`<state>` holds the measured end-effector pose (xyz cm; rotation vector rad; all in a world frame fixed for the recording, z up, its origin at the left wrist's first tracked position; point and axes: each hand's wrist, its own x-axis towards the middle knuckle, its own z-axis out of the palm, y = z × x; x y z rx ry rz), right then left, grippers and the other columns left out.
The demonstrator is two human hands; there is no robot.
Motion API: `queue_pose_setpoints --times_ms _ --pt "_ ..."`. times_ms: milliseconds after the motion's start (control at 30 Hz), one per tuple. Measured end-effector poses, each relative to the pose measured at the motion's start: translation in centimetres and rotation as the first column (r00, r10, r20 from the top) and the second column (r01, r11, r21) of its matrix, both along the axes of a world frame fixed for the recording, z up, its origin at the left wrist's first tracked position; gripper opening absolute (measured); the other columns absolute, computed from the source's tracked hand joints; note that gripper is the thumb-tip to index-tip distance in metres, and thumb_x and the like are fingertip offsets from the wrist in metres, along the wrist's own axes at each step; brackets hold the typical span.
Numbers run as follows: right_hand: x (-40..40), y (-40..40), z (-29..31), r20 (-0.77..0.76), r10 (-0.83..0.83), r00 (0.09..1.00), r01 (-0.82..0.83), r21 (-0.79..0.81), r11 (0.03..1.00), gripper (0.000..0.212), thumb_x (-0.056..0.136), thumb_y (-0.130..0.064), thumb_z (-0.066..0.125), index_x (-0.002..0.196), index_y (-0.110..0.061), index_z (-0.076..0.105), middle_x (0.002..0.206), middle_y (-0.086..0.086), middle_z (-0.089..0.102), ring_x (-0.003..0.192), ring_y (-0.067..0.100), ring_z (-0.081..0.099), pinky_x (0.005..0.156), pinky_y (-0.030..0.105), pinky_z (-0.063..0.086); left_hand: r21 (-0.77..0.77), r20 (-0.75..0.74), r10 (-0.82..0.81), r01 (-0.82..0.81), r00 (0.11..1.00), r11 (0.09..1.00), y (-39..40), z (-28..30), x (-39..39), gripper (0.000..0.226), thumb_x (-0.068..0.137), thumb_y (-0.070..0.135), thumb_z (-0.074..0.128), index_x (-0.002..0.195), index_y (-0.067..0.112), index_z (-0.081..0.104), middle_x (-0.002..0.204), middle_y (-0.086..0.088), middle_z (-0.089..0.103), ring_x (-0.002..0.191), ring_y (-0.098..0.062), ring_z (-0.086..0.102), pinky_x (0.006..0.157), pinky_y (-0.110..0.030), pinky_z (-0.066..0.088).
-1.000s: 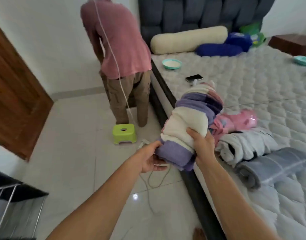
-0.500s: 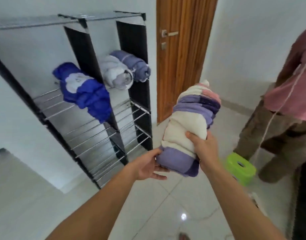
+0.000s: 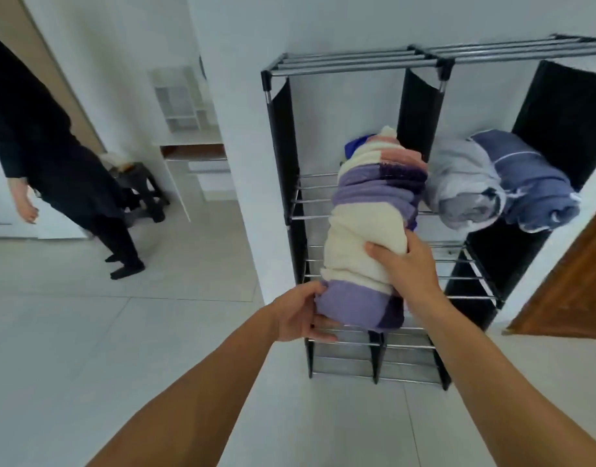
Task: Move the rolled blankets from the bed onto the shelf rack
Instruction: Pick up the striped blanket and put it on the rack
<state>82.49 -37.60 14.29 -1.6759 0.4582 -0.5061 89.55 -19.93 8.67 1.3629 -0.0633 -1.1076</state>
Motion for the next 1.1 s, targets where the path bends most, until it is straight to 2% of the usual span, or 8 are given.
queue_pose_setpoints --times_ms 100,167,267,400,567,800,933,1100 --pt "4.5 0.0 0.9 -0.012 0.072 0.997 -0.072 -0.010 0.997 0.026 0.073 -0.030 0.077 0.095 -0.031 0.062 0.101 -0.003 0.068 0.099 0.024 0.064 0.089 0.044 0.053 -0.017 0.028 0.134 -0.134 0.991 0.991 0.9 1.0 2.1 0.043 0.094 0.036 0.044 0.131 0.015 0.053 0.120 -0.012 0.059 0.102 -0.031 0.059 0.091 -0.049 0.051" --pt "7.7 -0.3 1.7 -0.010 0.097 0.995 -0.097 -0.026 0.995 0.027 0.076 -0.030 0.075 0.099 -0.028 0.062 0.103 0.000 0.067 0.100 0.026 0.062 0.088 0.041 0.052 -0.026 0.058 0.213 -0.212 0.975 0.977 0.6 2.0 3.8 0.047 0.095 0.040 0.044 0.133 0.015 0.052 0.119 -0.015 0.057 0.100 -0.029 0.060 0.087 -0.046 0.055" --pt "12.4 -1.2 2.4 -0.018 0.102 0.995 -0.103 -0.057 0.993 0.034 0.078 -0.032 0.072 0.109 -0.020 0.063 0.108 0.003 0.066 0.100 0.026 0.061 0.088 0.041 0.050 -0.056 0.071 0.296 -0.292 0.953 0.955 -0.4 3.3 6.6 0.040 0.096 0.043 0.042 0.119 0.013 0.056 0.102 -0.015 0.058 0.085 -0.024 0.062 0.081 -0.041 0.055" --pt "19.2 -2.5 3.4 -0.030 0.104 0.994 -0.106 -0.102 0.989 0.039 0.082 -0.034 0.068 0.115 -0.015 0.060 0.111 0.007 0.065 0.102 0.029 0.059 0.086 0.040 0.049 -0.083 0.063 0.376 -0.371 0.925 0.925 -2.0 4.5 11.5 0.024 0.097 0.037 0.043 0.098 0.016 0.055 0.082 -0.010 0.055 0.075 -0.023 0.059 0.088 -0.043 0.052" --pt "24.9 -4.0 3.1 -0.142 0.104 0.984 -0.133 -0.214 0.968 0.044 0.089 -0.031 0.061 0.122 -0.003 0.053 0.118 0.017 0.059 0.100 0.031 0.054 0.079 0.033 0.038 -0.029 0.067 0.402 -0.401 0.913 0.915 -4.3 4.4 16.0 0.027 0.093 0.046 0.046 0.101 0.022 0.055 0.100 -0.013 0.059 0.087 -0.026 0.062 0.089 -0.041 0.052" --pt "27.6 -4.9 1.9 -0.290 0.043 0.956 -0.143 -0.331 0.933 0.044 0.095 -0.027 0.051 0.124 0.005 0.050 0.124 0.027 0.058 0.111 0.040 0.054 0.082 0.035 0.039 0.049 0.085 0.396 -0.401 0.914 0.915 -6.4 4.1 19.6 0.038 0.092 0.058 0.041 0.086 0.023 0.054 0.083 -0.010 0.062 0.072 -0.021 0.062 0.071 -0.031 0.055" --pt "27.7 -3.7 1.2 -0.257 -0.021 0.966 -0.094 -0.429 0.898 0.052 0.096 -0.027 0.048 0.136 0.004 0.040 0.131 0.029 0.053 0.119 0.042 0.049 0.095 0.039 0.039 0.052 0.074 0.410 -0.414 0.909 0.909 -6.6 3.6 20.1 0.040 0.094 0.058 0.037 0.085 0.022 0.054 0.084 -0.010 0.062 0.074 -0.022 0.062 0.075 -0.034 0.054" --pt "26.3 -2.8 0.3 -0.223 -0.064 0.973 -0.057 -0.499 0.865 0.055 0.097 -0.027 0.046 0.142 0.001 0.033 0.133 0.029 0.049 0.121 0.041 0.045 0.098 0.042 0.037 0.057 0.091 0.410 -0.416 0.908 0.908 -6.0 3.4 19.3 0.042 0.093 0.061 0.038 0.091 0.023 0.056 0.091 -0.009 0.065 0.080 -0.021 0.064 0.079 -0.035 0.055"
